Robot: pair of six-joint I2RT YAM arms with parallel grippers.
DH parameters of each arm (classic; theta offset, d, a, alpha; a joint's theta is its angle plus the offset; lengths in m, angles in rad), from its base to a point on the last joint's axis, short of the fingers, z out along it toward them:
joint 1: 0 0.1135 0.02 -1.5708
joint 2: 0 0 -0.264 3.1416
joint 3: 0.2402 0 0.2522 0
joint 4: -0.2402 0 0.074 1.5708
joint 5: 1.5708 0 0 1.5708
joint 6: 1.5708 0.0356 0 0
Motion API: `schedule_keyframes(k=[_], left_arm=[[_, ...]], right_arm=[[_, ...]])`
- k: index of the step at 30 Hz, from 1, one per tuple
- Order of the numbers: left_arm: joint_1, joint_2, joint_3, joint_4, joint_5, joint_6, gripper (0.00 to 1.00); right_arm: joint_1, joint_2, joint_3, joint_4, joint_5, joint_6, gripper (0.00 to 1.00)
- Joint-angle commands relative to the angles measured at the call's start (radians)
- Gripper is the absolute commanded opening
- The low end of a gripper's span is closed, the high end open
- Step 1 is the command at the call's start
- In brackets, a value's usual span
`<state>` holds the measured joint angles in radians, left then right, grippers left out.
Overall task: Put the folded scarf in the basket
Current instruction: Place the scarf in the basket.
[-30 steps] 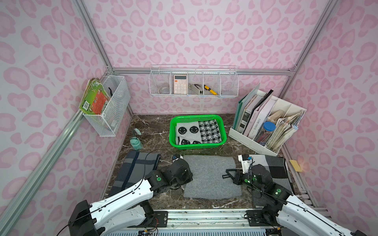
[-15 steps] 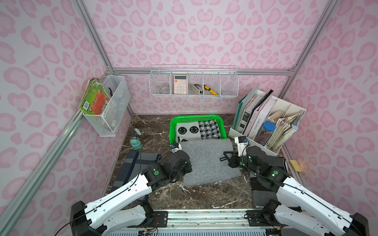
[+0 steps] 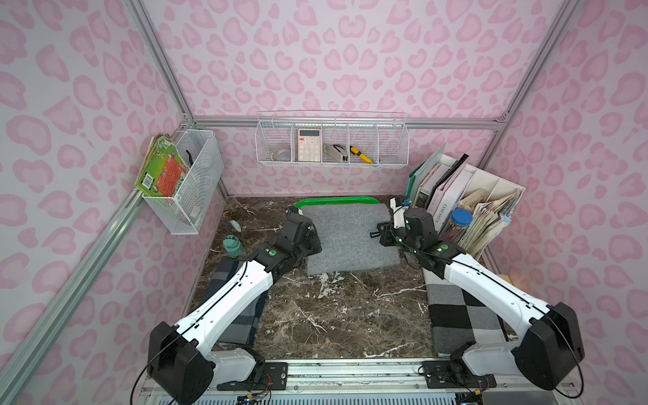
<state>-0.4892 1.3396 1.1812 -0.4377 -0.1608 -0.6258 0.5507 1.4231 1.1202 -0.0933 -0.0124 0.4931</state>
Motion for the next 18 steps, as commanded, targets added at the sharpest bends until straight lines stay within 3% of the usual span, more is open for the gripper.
schedule_keyframes(k=[1, 7, 18], left_arm=[[0.056, 0.07, 0.066, 0.035, 0.005, 0.093, 0.0], [0.159, 0.228, 0.203, 0.047, 0.058, 0.129, 0.0], [0.237, 0.47, 0.349, 0.05, 0.19, 0.102, 0.0]], right_arm=[[-0.018, 0.087, 0.089, 0.061, 0.008, -0.03, 0.0], [-0.046, 0.284, 0.285, 0.074, -0.023, -0.07, 0.0], [-0.079, 0.559, 0.488, 0.031, -0.01, -0.126, 0.0]])
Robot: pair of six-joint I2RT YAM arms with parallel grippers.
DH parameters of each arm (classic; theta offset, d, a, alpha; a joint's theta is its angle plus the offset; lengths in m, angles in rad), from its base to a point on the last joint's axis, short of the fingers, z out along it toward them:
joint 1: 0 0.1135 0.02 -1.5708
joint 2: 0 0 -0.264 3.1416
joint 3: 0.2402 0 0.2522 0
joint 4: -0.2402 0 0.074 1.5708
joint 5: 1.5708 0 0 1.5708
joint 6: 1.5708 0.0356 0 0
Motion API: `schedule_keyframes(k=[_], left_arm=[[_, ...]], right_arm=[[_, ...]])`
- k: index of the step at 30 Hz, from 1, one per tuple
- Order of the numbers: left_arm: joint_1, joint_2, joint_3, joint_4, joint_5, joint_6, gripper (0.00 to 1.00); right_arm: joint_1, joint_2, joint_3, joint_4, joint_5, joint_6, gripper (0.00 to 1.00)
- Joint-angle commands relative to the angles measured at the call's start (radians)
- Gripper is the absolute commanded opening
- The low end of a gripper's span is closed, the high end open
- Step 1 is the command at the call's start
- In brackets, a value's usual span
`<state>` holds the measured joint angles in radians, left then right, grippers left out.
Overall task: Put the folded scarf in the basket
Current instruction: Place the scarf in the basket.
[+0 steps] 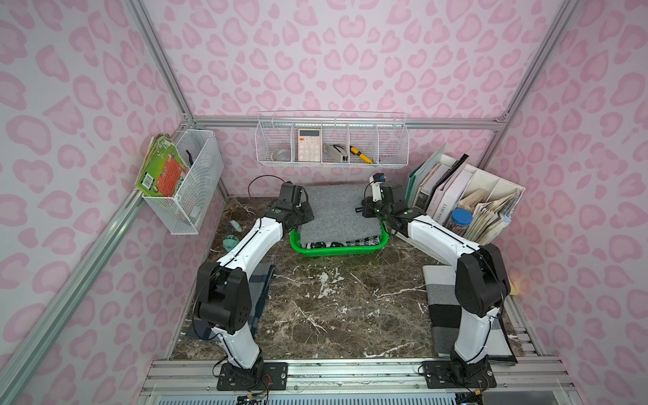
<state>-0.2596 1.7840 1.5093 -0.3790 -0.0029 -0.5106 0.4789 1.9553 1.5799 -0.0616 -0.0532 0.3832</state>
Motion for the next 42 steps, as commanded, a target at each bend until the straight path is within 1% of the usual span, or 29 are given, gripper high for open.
schedule_keyframes(k=[1, 3, 7, 10, 12, 13, 14, 16, 17, 19, 20, 22, 23, 25, 30, 34, 36, 39, 42], left_arm=[[0.008, 0.039, 0.021, -0.009, 0.028, -0.019, 0.0], [0.01, 0.067, 0.018, -0.007, 0.026, -0.028, 0.0], [0.014, 0.117, 0.03, -0.024, 0.075, -0.04, 0.0], [0.016, 0.148, 0.054, -0.059, 0.064, -0.046, 0.0], [0.019, 0.167, 0.07, -0.073, 0.081, -0.042, 0.0], [0.019, 0.173, 0.08, -0.084, 0.099, -0.04, 0.0], [0.019, 0.175, 0.085, -0.097, 0.109, -0.045, 0.02], [0.019, 0.168, 0.077, -0.094, 0.128, -0.054, 0.15], [0.019, 0.161, 0.071, -0.091, 0.135, -0.058, 0.24], [0.019, 0.148, 0.069, -0.09, 0.156, -0.062, 0.39], [0.019, 0.141, 0.072, -0.091, 0.176, -0.064, 0.47], [0.019, 0.127, 0.078, -0.098, 0.218, -0.075, 0.55], [0.019, 0.115, 0.078, -0.098, 0.238, -0.079, 0.57], [0.019, 0.085, 0.072, -0.1, 0.251, -0.096, 0.61], [0.013, -0.037, 0.031, -0.128, 0.24, -0.131, 0.64], [-0.019, -0.188, -0.048, -0.157, 0.22, -0.146, 0.64], [-0.045, -0.267, -0.129, -0.161, 0.211, -0.164, 0.63], [-0.118, -0.391, -0.238, -0.145, 0.183, -0.21, 0.62], [-0.233, -0.49, -0.339, -0.097, 0.161, -0.268, 0.62]], right_arm=[[-0.004, 0.044, 0.03, 0.005, 0.041, -0.022, 0.0], [-0.004, 0.077, 0.042, 0.002, 0.055, -0.03, 0.0], [-0.007, 0.147, 0.114, -0.073, 0.093, -0.043, 0.02], [-0.006, 0.163, 0.123, -0.093, 0.098, -0.035, 0.04], [-0.006, 0.155, 0.099, -0.076, 0.095, -0.026, 0.08], [-0.006, 0.149, 0.083, -0.064, 0.093, -0.02, 0.14], [-0.005, 0.141, 0.069, -0.052, 0.092, -0.014, 0.24], [-0.004, 0.126, 0.053, -0.04, 0.083, -0.008, 0.37], [-0.004, 0.117, 0.047, -0.036, 0.08, -0.004, 0.44], [-0.003, 0.093, 0.029, -0.024, 0.075, 0.0, 0.53], [-0.003, 0.079, 0.019, -0.02, 0.077, 0.003, 0.59], [0.002, 0.045, -0.004, -0.01, 0.096, 0.006, 0.7], [0.005, 0.023, -0.023, -0.002, 0.108, 0.006, 0.72], [0.008, -0.023, -0.054, 0.004, 0.109, 0.011, 0.74], [0.026, -0.2, -0.168, 0.003, 0.133, 0.009, 0.74], [0.04, -0.399, -0.338, -0.001, 0.138, 0.026, 0.74], [0.043, -0.508, -0.428, -0.008, 0.139, 0.044, 0.75], [0.043, -0.684, -0.572, -0.026, 0.144, 0.076, 0.75], [0.043, -0.858, -0.709, -0.052, 0.151, 0.107, 0.75]])
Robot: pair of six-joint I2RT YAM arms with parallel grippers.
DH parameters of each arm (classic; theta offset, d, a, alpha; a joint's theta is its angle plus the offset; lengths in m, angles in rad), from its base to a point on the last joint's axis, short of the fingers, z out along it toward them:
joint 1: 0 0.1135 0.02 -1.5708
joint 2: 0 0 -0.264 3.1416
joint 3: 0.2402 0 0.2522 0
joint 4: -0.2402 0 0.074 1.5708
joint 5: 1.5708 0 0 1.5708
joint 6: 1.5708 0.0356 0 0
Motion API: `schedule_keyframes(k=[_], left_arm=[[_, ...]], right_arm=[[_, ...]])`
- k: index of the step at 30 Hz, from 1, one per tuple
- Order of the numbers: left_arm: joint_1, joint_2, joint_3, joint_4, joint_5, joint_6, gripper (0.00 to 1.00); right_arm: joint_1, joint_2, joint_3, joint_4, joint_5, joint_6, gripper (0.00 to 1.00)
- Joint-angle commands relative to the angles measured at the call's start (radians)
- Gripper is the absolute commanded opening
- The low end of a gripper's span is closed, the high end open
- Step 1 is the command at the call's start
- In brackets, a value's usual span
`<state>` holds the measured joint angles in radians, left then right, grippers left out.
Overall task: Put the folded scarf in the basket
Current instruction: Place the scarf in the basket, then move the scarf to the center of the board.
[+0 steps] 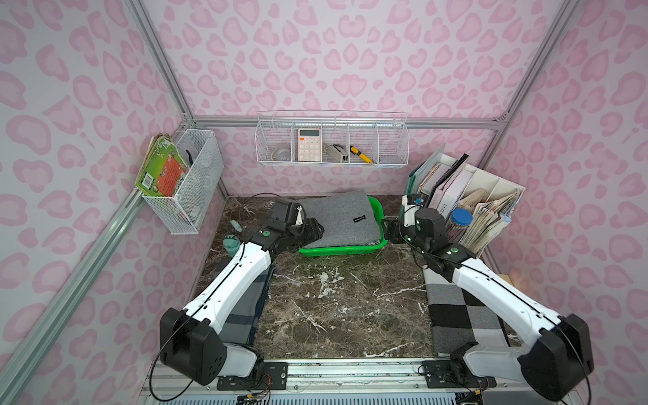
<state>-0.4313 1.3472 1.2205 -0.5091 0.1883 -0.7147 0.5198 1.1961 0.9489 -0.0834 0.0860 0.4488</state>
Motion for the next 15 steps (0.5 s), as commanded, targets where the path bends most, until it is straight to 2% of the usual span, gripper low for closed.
schedule_keyframes(k=[1, 7, 12, 15], left_arm=[[-0.108, -0.076, -0.08, 0.056, -0.04, -0.094, 0.62], [-0.385, -0.076, -0.195, 0.251, -0.127, -0.269, 0.61], [-0.571, 0.069, -0.164, 0.355, -0.206, -0.358, 0.59], [-0.65, 0.217, -0.094, 0.412, -0.179, -0.392, 0.57]], right_arm=[[0.002, -0.156, -0.116, -0.051, 0.016, 0.051, 0.75], [0.001, -0.455, -0.261, -0.219, 0.104, 0.144, 0.76], [0.001, -0.652, -0.301, -0.335, 0.121, 0.21, 0.76], [0.001, -0.745, -0.291, -0.397, 0.111, 0.242, 0.76]])
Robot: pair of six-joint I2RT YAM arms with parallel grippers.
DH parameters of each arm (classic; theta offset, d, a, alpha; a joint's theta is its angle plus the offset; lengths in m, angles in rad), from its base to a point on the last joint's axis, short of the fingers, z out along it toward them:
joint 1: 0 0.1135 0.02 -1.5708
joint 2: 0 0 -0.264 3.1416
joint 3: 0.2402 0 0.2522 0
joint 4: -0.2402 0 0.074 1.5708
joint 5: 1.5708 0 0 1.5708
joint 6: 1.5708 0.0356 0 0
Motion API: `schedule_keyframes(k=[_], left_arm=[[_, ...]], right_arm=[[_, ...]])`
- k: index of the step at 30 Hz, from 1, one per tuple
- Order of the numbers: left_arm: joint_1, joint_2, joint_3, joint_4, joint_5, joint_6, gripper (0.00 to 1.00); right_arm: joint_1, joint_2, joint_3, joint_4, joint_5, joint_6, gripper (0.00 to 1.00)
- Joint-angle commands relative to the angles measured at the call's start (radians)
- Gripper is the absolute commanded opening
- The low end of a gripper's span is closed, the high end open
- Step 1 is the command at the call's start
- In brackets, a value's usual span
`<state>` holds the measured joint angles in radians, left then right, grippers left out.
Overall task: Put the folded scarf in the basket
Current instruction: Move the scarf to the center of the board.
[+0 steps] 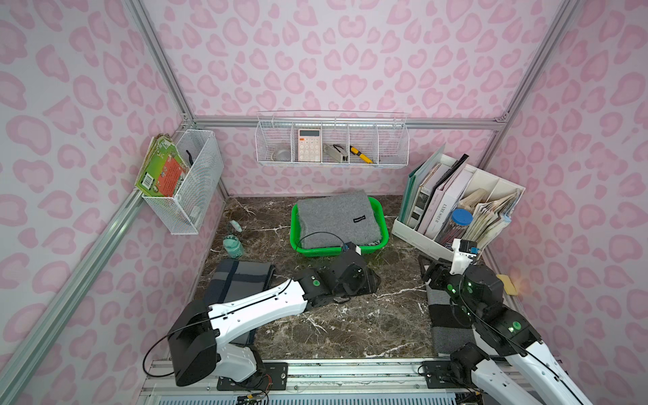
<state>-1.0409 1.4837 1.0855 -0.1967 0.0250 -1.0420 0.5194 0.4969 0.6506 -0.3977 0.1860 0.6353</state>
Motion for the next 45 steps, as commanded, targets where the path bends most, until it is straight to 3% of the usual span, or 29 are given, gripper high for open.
schedule_keyframes(k=[1, 10, 24, 28, 30, 33, 34, 39, 43, 44, 45], left_arm=[[-0.057, 0.138, 0.085, 0.098, 0.006, -0.071, 0.56], [-0.146, 0.511, 0.313, 0.155, 0.168, -0.16, 0.54], [-0.217, 0.793, 0.491, 0.223, 0.276, -0.276, 0.51], [-0.217, 0.795, 0.479, 0.214, 0.261, -0.285, 0.48], [-0.217, 0.793, 0.473, 0.22, 0.26, -0.288, 0.38], [-0.216, 0.789, 0.472, 0.231, 0.266, -0.284, 0.06], [-0.214, 0.781, 0.467, 0.225, 0.258, -0.277, 0.0], [-0.173, 0.658, 0.314, 0.219, 0.203, -0.234, 0.0], [-0.125, 0.434, 0.109, 0.091, 0.073, -0.189, 0.0], [-0.112, 0.368, 0.07, 0.028, 0.035, -0.171, 0.01], [-0.101, 0.313, 0.035, -0.039, -0.001, -0.158, 0.1]], right_arm=[[0.001, -0.071, 0.012, -0.103, 0.008, 0.065, 0.76], [0.001, -0.179, 0.032, -0.205, 0.005, 0.096, 0.77], [0.002, -0.24, 0.009, -0.231, -0.01, 0.12, 0.78], [0.001, -0.249, 0.01, -0.23, -0.008, 0.121, 0.78], [0.001, -0.247, 0.007, -0.228, -0.01, 0.121, 0.78], [0.002, -0.242, 0.0, -0.227, -0.013, 0.122, 0.78], [0.001, -0.239, -0.002, -0.225, -0.014, 0.121, 0.78], [0.001, -0.221, -0.015, -0.208, -0.035, 0.118, 0.78], [0.002, -0.188, -0.041, -0.178, -0.063, 0.119, 0.78], [0.002, -0.179, -0.052, -0.163, -0.074, 0.12, 0.78], [0.001, -0.169, -0.061, -0.148, -0.085, 0.122, 0.78]])
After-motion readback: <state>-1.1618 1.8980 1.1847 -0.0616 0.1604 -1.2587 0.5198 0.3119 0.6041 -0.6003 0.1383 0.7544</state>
